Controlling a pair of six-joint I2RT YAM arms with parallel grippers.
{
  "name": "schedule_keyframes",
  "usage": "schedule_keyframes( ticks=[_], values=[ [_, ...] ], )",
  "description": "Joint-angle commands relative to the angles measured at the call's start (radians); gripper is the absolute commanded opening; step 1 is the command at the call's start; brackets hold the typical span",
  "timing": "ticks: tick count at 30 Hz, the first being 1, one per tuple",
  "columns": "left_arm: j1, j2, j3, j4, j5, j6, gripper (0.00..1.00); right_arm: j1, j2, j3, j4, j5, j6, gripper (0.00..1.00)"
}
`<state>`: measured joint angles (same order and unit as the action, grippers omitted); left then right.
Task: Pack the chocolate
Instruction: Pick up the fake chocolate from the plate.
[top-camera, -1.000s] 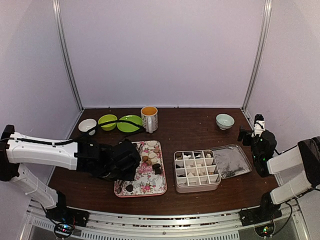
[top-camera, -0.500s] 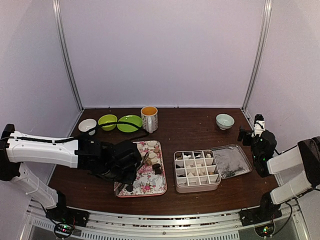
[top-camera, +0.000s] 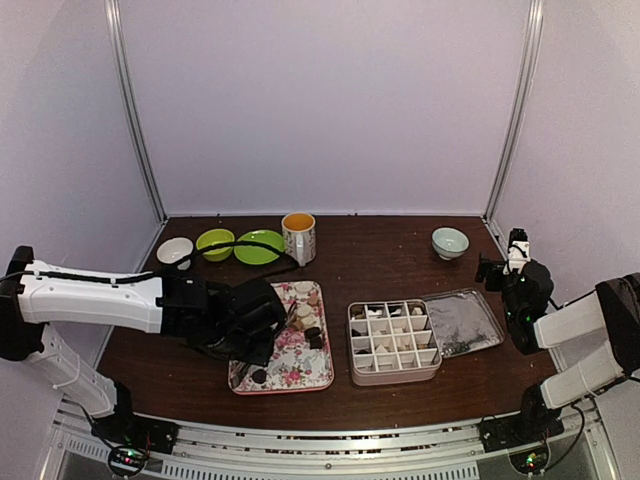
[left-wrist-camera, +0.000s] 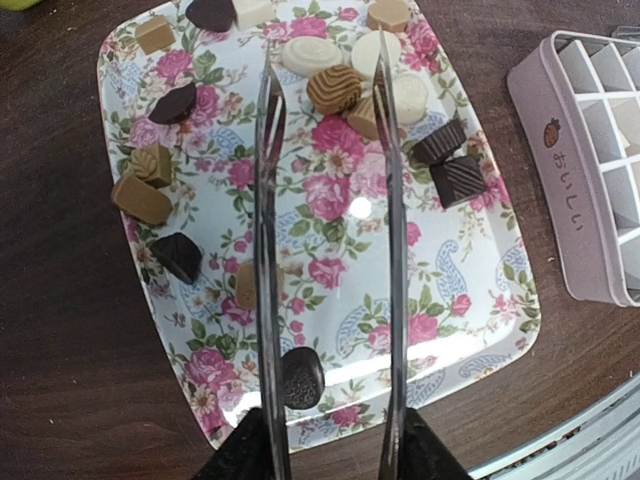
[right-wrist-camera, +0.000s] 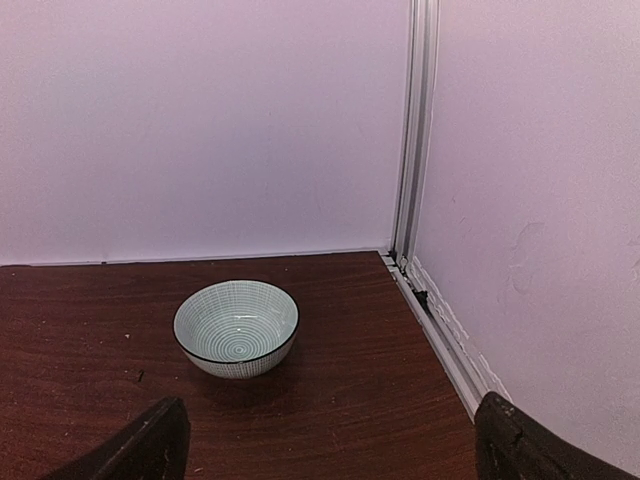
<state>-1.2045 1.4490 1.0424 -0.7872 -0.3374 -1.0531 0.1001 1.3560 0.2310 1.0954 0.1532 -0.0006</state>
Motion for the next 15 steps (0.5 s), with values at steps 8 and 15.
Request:
schedule_keyframes(
  ticks=[8, 15],
  values=[
    [0.043, 0.087, 0.069, 0.023, -0.005, 0.032, 0.42, -0.006, 0.003, 0.013, 0.0, 0.001, 0.001, 1.0],
    [0.043, 0.114, 0.093, 0.025, -0.004, 0.043, 0.41, -0.006, 0.003, 0.013, 0.0, 0.002, 0.001, 1.0]
  ],
)
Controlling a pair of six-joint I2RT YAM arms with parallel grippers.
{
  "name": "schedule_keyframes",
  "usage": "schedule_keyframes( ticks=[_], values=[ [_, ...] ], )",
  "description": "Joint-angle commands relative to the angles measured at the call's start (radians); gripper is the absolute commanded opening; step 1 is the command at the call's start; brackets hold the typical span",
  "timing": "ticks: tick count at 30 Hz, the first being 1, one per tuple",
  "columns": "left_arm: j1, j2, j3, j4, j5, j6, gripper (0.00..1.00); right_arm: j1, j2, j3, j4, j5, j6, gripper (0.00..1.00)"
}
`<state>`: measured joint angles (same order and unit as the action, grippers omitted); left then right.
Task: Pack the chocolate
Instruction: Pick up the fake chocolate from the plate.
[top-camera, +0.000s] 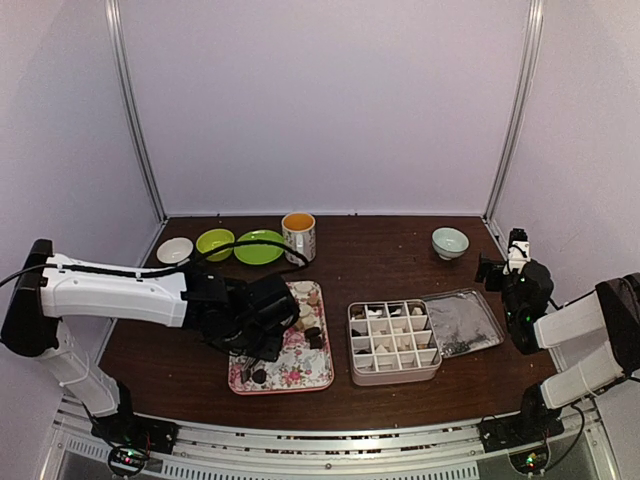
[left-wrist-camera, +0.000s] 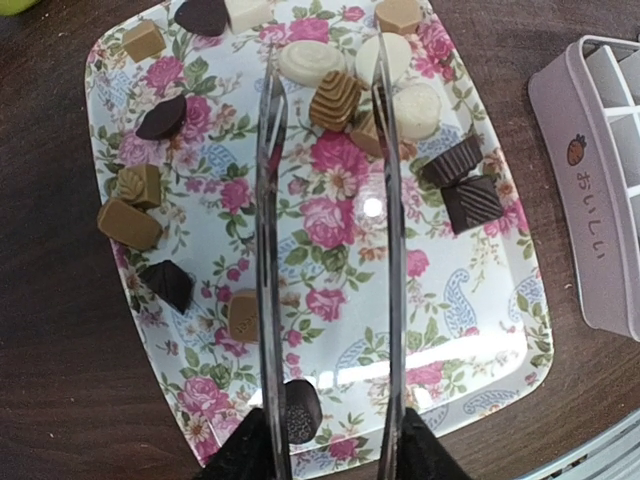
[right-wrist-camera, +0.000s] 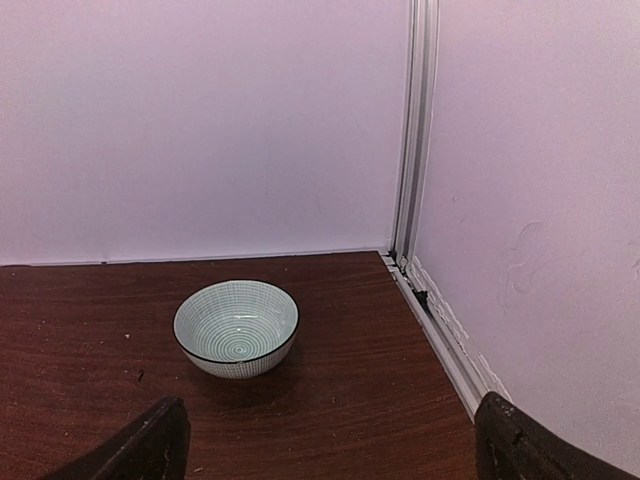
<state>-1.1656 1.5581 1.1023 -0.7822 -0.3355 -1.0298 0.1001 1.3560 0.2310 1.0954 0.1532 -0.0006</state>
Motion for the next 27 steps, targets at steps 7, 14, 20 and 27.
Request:
schedule_keyframes(
  ticks=[7, 14, 20, 27],
  values=[
    [0.014, 0.044, 0.058, 0.011, 0.009, 0.023, 0.36, -0.007, 0.003, 0.013, 0.0, 0.002, 0.001, 1.0],
    [0.014, 0.046, 0.047, -0.023, 0.024, 0.012, 0.32, -0.007, 0.003, 0.013, 0.0, 0.001, 0.001, 1.0],
    [0.007, 0.023, 0.076, -0.093, -0.014, 0.008, 0.22, -0.007, 0.002, 0.013, 0.0, 0.0, 0.001, 1.0],
    [-0.052, 0.065, 0.266, -0.3, -0.124, 0.024, 0.2, -0.007, 0.002, 0.013, 0.0, 0.001, 0.001, 1.0]
  ],
)
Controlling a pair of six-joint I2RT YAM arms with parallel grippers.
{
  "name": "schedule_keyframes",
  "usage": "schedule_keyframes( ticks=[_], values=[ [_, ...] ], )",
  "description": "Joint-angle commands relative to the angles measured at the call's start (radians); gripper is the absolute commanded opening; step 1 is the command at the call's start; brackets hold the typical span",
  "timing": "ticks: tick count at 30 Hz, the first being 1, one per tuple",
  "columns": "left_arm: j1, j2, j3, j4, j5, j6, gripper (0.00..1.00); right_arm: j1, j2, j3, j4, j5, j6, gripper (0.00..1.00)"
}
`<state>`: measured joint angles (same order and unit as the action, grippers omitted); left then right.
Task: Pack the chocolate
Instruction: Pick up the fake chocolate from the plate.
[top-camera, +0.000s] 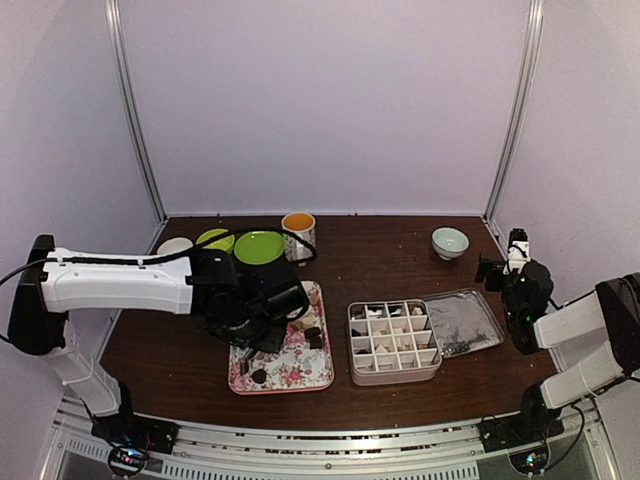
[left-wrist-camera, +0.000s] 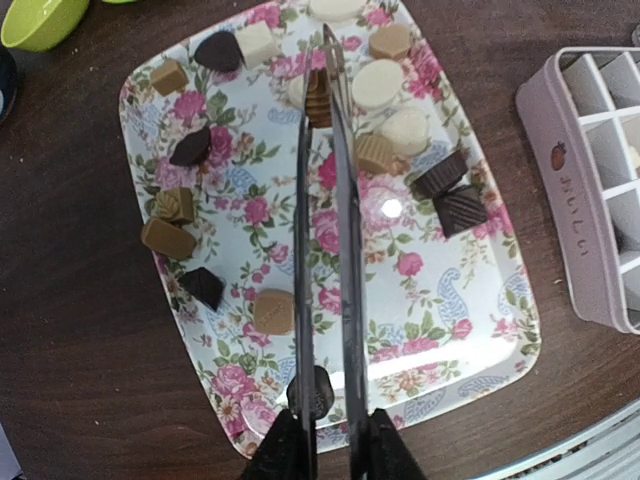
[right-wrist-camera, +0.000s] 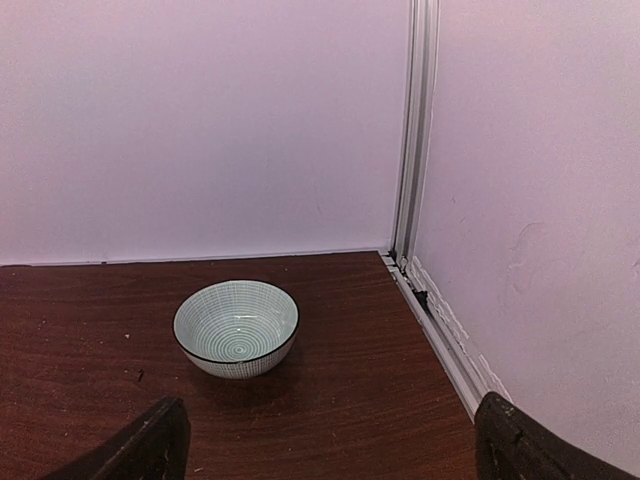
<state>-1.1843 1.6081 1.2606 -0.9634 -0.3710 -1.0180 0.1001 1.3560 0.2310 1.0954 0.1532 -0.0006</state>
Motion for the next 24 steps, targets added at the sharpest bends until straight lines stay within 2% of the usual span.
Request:
schedule_keyframes(
  ticks=[1, 9, 24],
  values=[
    [-0.041, 0.017, 0.122, -0.128, -0.093, 0.02, 0.2, -0.007, 0.003, 0.014, 0.0, 0.0, 0.001, 1.0],
    [-0.126, 0.013, 0.192, -0.084, 0.03, 0.167, 0.18, -0.007, 0.002, 0.014, 0.0, 0.001, 0.001, 1.0],
    [-0.252, 0.012, 0.218, 0.055, 0.104, 0.3, 0.19, -0.007, 0.002, 0.013, 0.0, 0.0, 0.001, 1.0]
  ],
)
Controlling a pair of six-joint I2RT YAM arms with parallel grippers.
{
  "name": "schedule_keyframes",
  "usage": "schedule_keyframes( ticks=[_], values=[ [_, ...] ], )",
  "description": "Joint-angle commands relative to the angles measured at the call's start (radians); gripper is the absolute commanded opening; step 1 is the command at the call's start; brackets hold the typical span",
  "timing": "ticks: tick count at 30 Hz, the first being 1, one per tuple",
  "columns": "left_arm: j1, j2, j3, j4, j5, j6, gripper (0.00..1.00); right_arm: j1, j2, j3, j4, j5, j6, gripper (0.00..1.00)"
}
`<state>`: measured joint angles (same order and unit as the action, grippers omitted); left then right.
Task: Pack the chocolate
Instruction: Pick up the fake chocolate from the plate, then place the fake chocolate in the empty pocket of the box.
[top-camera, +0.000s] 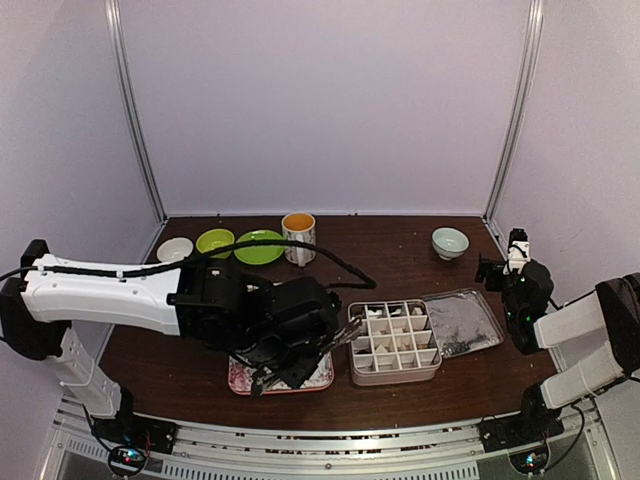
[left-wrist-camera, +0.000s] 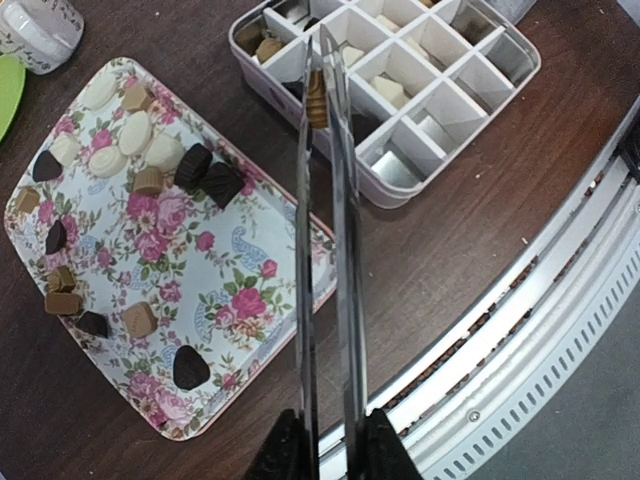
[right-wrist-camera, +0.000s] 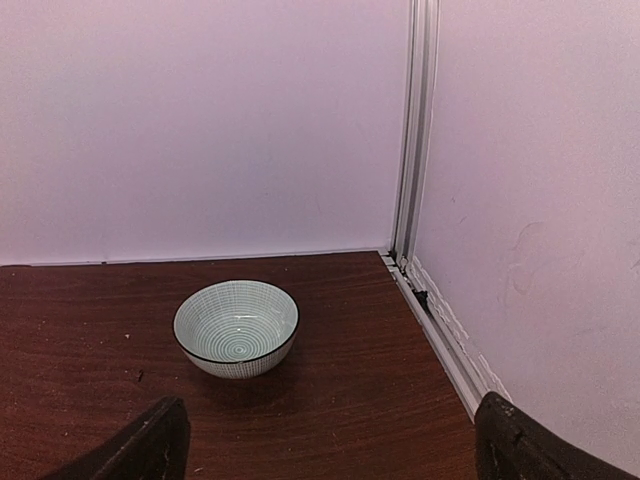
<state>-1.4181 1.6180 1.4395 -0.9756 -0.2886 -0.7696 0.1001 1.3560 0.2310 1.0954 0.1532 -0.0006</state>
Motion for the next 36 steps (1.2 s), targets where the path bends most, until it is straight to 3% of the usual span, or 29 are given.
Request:
schedule_keyframes(
  ticks=[1, 29, 36],
  values=[
    [-0.022, 0.002, 0.038, 0.069, 0.022, 0.05, 0.19, -0.007, 0.002, 0.013, 0.0, -0.001, 0.001, 1.0],
    [-0.025, 0.033, -0.012, 0.084, 0.119, 0.045, 0.22, -0.007, 0.002, 0.014, 0.0, 0.0, 0.001, 1.0],
    [-0.025, 0.032, -0.017, 0.086, 0.104, 0.043, 0.29, -0.007, 0.002, 0.013, 0.0, 0.0, 0.001, 1.0]
  ],
)
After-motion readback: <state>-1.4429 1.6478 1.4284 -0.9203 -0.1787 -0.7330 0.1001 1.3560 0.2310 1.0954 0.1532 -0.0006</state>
